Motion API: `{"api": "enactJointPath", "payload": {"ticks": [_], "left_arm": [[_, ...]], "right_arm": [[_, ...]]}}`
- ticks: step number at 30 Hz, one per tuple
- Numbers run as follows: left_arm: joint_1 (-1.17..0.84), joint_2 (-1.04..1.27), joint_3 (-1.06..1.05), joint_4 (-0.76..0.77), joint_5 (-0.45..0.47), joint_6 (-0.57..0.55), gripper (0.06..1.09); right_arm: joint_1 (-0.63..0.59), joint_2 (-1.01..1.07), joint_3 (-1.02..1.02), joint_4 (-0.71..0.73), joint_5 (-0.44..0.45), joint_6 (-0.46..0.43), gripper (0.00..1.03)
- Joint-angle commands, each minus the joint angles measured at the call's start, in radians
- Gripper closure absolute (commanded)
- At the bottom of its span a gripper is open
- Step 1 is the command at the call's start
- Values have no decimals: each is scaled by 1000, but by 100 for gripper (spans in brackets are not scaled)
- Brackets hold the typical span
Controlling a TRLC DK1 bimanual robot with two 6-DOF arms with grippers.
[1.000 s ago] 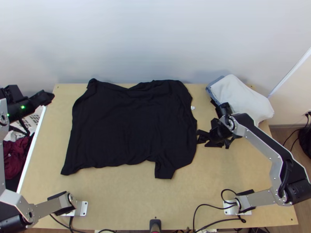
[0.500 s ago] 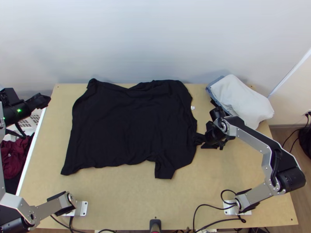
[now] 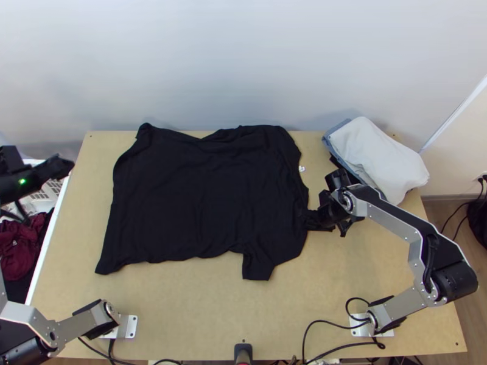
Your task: Fold the t-shirt
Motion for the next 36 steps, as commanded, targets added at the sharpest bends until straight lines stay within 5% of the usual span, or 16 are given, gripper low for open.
{"api": "enactJointPath", "payload": {"ticks": [1, 3, 9, 14, 19, 26, 36], "left_arm": [[66, 15, -54, -92, 58, 194, 14], [95, 27, -71, -191, 70, 339, 14], [208, 85, -174, -444, 81, 701, 14], [241, 105, -335, -440, -21, 860, 21], [233, 79, -456, -299, -76, 903, 46], [221, 85, -564, -138, -176, 940, 47], [213, 92, -620, -158, -229, 992, 47]], "right_arm": [[25, 19, -54, 9, 5, 8, 80], [30, 7, -69, 49, 13, 8, 100], [51, 2, -79, 78, 24, 15, 100], [51, 1, -83, 86, 27, 20, 100], [44, -4, -92, 86, 28, 17, 100], [39, -10, -92, 86, 30, 11, 100], [44, -7, -88, 89, 36, 12, 100]]}}
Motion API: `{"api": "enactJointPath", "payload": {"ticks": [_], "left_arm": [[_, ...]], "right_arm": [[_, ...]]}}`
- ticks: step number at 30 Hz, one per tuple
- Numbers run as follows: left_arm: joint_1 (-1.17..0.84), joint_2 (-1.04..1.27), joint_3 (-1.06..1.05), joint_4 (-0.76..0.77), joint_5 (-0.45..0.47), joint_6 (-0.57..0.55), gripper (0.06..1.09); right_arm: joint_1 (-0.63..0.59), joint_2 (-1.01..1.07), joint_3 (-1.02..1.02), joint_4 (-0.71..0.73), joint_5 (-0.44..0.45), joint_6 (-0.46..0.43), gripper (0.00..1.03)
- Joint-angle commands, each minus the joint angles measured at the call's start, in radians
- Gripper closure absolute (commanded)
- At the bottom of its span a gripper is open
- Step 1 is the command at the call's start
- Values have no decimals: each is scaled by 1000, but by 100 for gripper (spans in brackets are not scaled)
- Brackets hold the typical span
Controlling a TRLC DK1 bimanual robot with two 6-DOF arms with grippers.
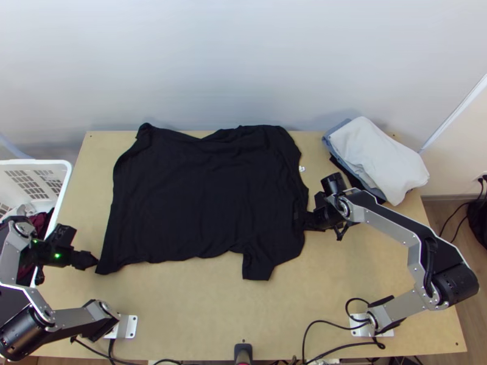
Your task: Fold the t-shirt
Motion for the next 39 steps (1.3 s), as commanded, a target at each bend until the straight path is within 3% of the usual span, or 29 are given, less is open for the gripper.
{"api": "enactJointPath", "payload": {"ticks": [1, 13, 14, 17, 21, 28, 32, 35, 39], "left_arm": [[-7, -1, -38, -27, -12, 54, 47], [-44, -2, -123, 22, -38, 65, 47], [-45, -4, -130, 42, -37, 62, 52], [-45, -16, -146, 111, -5, 59, 105], [-44, -22, -107, 137, 26, 28, 105], [-73, -31, 111, 211, 190, -312, 105], [-154, -143, 104, 407, 232, -532, 105], [-229, -215, 94, 591, 222, -728, 105], [-369, -200, 203, 639, 126, -940, 105]], "right_arm": [[6, 11, -44, -5, 27, 9, 100], [5, 11, -53, 2, 32, 9, 100], [5, 11, -53, 2, 35, 9, 100], [6, 2, -53, 13, 41, 4, 100], [-1, -49, -51, 14, 47, 3, 100], [-38, -205, -33, 18, 46, 1, 100], [-57, -279, 9, 22, 47, 0, 100], [-69, -335, 76, 27, 56, -10, 100], [-104, -365, 183, 25, 76, -13, 100]]}}
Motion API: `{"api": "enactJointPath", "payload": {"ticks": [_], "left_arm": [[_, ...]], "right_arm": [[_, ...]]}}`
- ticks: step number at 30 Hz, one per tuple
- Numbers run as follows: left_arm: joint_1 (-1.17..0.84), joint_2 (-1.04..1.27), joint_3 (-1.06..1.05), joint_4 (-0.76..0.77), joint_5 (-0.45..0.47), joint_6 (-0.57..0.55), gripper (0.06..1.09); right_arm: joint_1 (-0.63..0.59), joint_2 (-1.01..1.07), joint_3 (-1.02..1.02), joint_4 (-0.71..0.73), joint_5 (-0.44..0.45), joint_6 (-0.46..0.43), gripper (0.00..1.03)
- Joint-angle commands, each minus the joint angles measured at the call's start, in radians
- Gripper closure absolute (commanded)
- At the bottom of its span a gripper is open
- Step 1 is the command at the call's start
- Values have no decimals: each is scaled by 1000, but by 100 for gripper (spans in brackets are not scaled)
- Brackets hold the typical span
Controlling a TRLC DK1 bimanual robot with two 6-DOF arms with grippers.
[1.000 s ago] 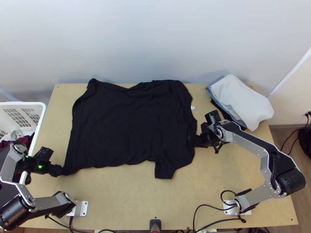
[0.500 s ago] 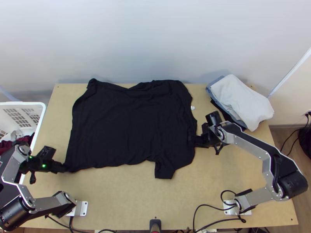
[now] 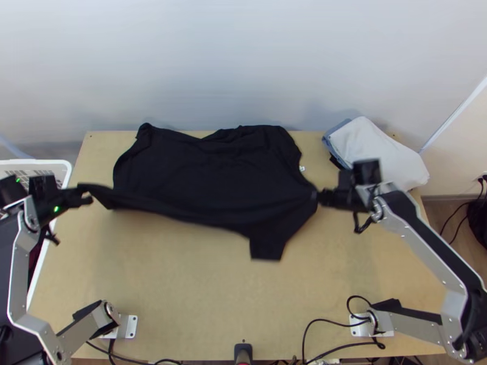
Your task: Fold the t-shirt
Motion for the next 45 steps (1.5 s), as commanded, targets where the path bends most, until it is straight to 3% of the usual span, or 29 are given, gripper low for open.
{"api": "enactJointPath", "payload": {"ticks": [1, 7, 9, 13, 20, 26, 32, 37, 45], "left_arm": [[-83, 15, 101, 33, -41, -205, 105], [-181, 93, 283, 79, -115, -362, 105], [-214, 126, 339, 96, -170, -396, 105], [-237, 205, 474, 96, -197, -443, 105], [-306, 348, 762, 117, -317, -478, 105], [-391, 509, 1083, 137, -481, -422, 105], [-462, 592, 1261, 237, -584, -314, 105], [-519, 509, 1251, 278, -650, -304, 105], [-563, 236, 1181, 260, -763, -342, 105]], "right_arm": [[-37, -34, 112, 4, 16, -19, 100], [-94, 26, 295, -2, 51, -90, 100], [-114, 67, 368, -11, 54, -107, 100], [-132, 154, 525, -8, 81, -142, 100], [-157, 342, 933, -7, 168, -223, 100], [-184, 498, 1300, 23, 229, -257, 100], [-177, 473, 1303, 240, 294, -278, 100], [-175, 329, 1254, 247, 294, -257, 100], [-177, -73, 1043, 247, 278, -260, 100]]}}
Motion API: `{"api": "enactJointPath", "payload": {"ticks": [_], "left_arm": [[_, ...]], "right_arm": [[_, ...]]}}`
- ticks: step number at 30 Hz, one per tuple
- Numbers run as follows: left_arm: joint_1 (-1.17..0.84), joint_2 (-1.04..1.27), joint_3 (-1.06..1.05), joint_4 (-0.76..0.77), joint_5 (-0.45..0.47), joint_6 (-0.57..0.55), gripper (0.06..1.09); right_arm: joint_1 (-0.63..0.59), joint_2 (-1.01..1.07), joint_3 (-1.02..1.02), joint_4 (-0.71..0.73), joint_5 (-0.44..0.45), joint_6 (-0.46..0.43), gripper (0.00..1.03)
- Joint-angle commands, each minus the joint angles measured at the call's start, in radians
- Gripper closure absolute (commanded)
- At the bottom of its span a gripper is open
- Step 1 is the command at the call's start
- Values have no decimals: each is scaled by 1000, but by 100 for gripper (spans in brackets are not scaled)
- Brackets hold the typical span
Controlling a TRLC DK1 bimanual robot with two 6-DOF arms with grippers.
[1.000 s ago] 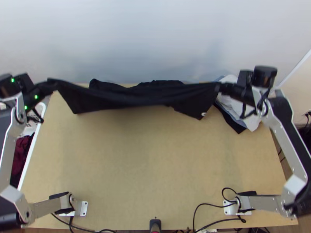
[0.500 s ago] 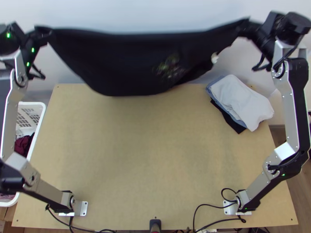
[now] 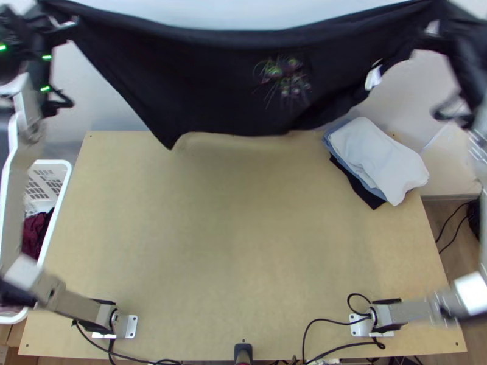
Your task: Fold the t-shirt
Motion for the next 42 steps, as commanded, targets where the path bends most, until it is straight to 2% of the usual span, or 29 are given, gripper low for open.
{"api": "enactJointPath", "payload": {"ticks": [1, 7, 12, 19, 23, 28, 30, 35, 40, 42], "left_arm": [[-2, -204, -30, 22, -41, -20, 105], [6, -456, -159, 20, -48, -16, 105], [6, -608, -291, 11, -44, -8, 105], [-2, -783, -648, 2, -28, -17, 105], [-9, -849, -839, -16, -8, -53, 105], [-28, -886, -1113, -30, 10, -102, 105], [-28, -872, -1210, -23, 41, -122, 105], [21, -723, -1398, 154, 97, -126, 105], [87, -482, -1395, 293, 154, -171, 105], [95, -392, -1365, 342, 156, -172, 105]], "right_arm": [[-1, -237, -84, 35, -8, 1, 100], [2, -545, -294, -10, -35, -23, 100], [3, -653, -337, -126, -34, -29, 100], [5, -637, -453, -79, -34, -23, 100], [8, -593, -538, -80, -46, 12, 100], [2, -533, -805, -63, -112, 67, 100], [-1, -495, -917, -45, -149, 79, 100], [-23, -301, -1131, 84, -204, 158, 100], [-21, -136, -1225, 273, -204, 168, 100], [-21, -73, -1205, 285, -204, 165, 100]]}}
